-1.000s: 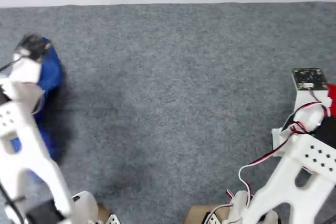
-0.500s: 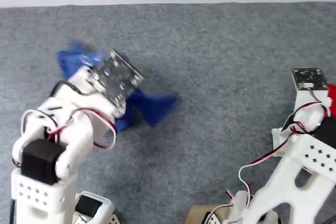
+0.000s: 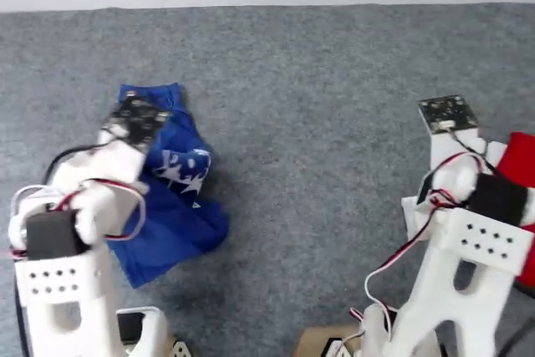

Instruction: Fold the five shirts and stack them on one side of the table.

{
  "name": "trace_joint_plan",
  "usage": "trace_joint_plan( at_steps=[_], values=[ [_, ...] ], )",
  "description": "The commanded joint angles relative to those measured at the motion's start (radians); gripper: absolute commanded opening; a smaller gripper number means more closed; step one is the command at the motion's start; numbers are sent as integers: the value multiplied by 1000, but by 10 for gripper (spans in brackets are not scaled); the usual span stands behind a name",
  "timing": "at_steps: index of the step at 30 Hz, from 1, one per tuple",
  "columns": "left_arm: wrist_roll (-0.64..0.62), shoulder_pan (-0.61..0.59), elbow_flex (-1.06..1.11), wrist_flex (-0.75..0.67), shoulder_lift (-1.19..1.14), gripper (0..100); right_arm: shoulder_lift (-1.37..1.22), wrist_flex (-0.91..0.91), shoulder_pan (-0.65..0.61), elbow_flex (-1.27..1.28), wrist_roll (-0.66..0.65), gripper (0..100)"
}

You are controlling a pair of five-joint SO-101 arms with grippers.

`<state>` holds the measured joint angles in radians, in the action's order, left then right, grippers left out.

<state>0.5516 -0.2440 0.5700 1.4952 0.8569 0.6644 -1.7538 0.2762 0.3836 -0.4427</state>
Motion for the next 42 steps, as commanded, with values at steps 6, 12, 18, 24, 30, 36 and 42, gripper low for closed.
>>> trace_joint_plan(
  at_steps=[6,12,18,24,30,36,42],
  values=[
    [160,-465,208,-365,9,5,18,-41,-116,-5,55,9],
    [241,-575,262,-411,14,29,15,-41,-116,-5,55,9],
    [249,-575,220,-367,17,170,15,-41,-116,-5,55,9],
    [310,-578,176,-315,17,200,15,-41,-116,-5,55,9],
    [465,-540,87,35,17,180,15,-41,-116,-5,55,9],
    [588,-537,122,184,17,173,15,-41,-116,-5,55,9],
    [732,-554,268,157,9,189,15,-41,-116,-5,55,9]
  ],
)
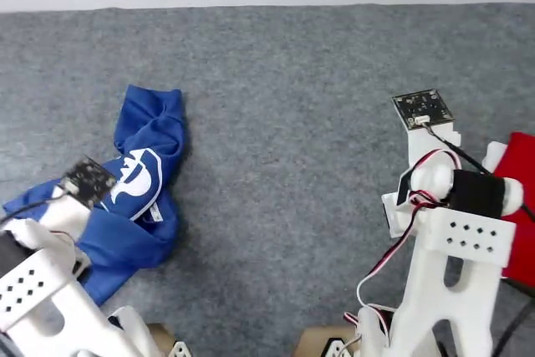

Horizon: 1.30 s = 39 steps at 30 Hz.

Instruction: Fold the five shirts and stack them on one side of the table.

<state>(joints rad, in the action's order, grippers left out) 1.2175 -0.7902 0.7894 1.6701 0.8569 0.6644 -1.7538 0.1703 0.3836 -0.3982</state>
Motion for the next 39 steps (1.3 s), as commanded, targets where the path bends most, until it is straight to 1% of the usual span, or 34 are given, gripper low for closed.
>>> trace_joint_plan(
  at_steps=[1,6,10,13,21,24,29,32,36,39],
  values=[
    [75,-9,81,-44,9,197,15,-41,-10,-5,11,9],
    [84,-9,234,-212,9,206,15,-42,-10,-5,9,9],
    [114,-9,325,-276,9,206,15,-42,-10,-5,9,9],
    [114,-9,383,-345,9,206,15,-42,-10,-5,9,9],
    [112,-9,486,-450,9,203,15,-41,-10,-5,8,9],
    [110,-9,535,-516,9,201,15,-41,-10,-5,8,9],
    [110,-9,628,-643,9,134,15,-41,-10,-5,8,9],
    [112,-9,662,-687,9,88,15,-41,-10,-5,8,9],
    [112,-8,653,-686,17,6,15,-41,-10,-5,8,9],
    [110,-11,576,-635,18,5,15,-41,-10,-5,8,9]
  ],
)
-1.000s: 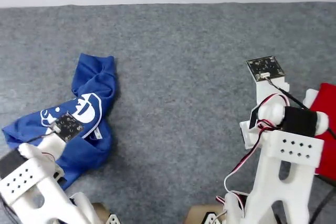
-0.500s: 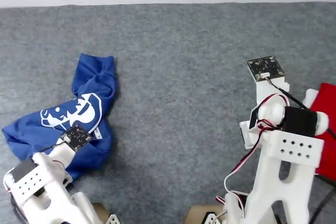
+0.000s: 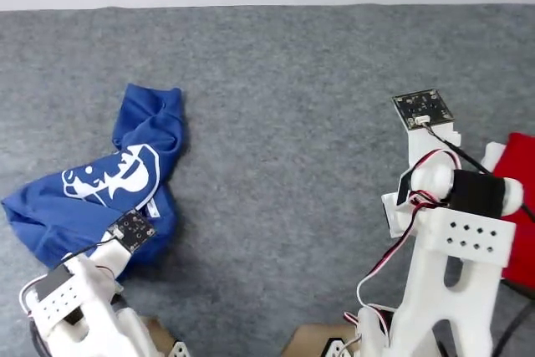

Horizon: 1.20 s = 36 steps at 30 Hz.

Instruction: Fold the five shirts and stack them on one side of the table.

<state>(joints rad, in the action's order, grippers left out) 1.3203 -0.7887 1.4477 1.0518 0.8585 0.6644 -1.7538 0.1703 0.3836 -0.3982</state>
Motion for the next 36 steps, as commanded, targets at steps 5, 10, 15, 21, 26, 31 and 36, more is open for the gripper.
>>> trace_joint_plan(
  at_steps=[5,10,15,21,26,31,36],
  values=[
    [-2,-17,-320,186,17,5,15,-41,-16,-5,8,9],
    [-127,-15,-593,321,17,5,15,-39,-16,-5,8,9],
    [-270,38,-839,391,17,5,15,-39,-16,-5,8,9],
    [-489,244,-1156,489,11,5,15,-36,-16,-5,8,9],
    [-641,442,-1371,471,6,6,15,-35,-38,-5,8,9],
    [-703,505,-1440,275,5,36,16,-35,-99,-5,9,9],
    [-706,502,-1494,138,-25,37,15,-35,-131,-5,9,9]
  ],
)
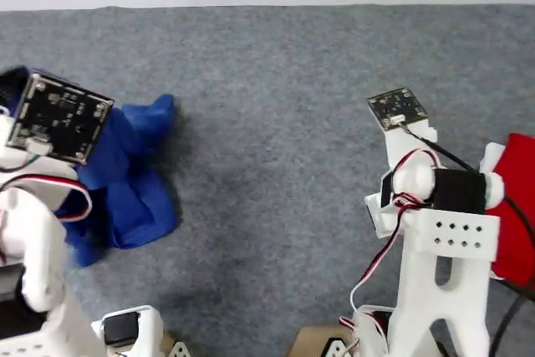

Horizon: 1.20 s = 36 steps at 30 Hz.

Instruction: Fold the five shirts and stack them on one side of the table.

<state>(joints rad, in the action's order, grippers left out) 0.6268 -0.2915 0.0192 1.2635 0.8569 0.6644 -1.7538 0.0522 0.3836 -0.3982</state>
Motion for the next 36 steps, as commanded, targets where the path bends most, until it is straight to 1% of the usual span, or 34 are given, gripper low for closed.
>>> trace_joint_plan(
  at_steps=[1,5,8,11,15,18,24,27,31,36],
  values=[
    [-12,5,-94,-72,-44,36,15,-35,-13,-5,9,9],
    [-17,-17,-242,-41,-143,33,15,-35,-13,-5,9,9],
    [-17,-84,-334,-8,-236,32,15,-33,-13,-5,9,9],
    [-18,-201,-403,23,-333,9,15,-25,-39,-5,9,9],
    [-18,-328,-438,78,-428,6,13,4,-139,-5,12,9],
    [-18,-397,-438,141,-485,6,7,61,-234,-5,14,9],
    [-14,-503,-438,267,-585,6,-150,173,-410,-17,35,9],
    [-9,-549,-437,331,-635,6,-269,200,-486,-106,46,9],
    [32,-623,-437,399,-738,6,-464,191,-567,-328,49,9],
    [35,-715,-437,417,-850,6,-753,133,-665,-631,48,13]
  ],
)
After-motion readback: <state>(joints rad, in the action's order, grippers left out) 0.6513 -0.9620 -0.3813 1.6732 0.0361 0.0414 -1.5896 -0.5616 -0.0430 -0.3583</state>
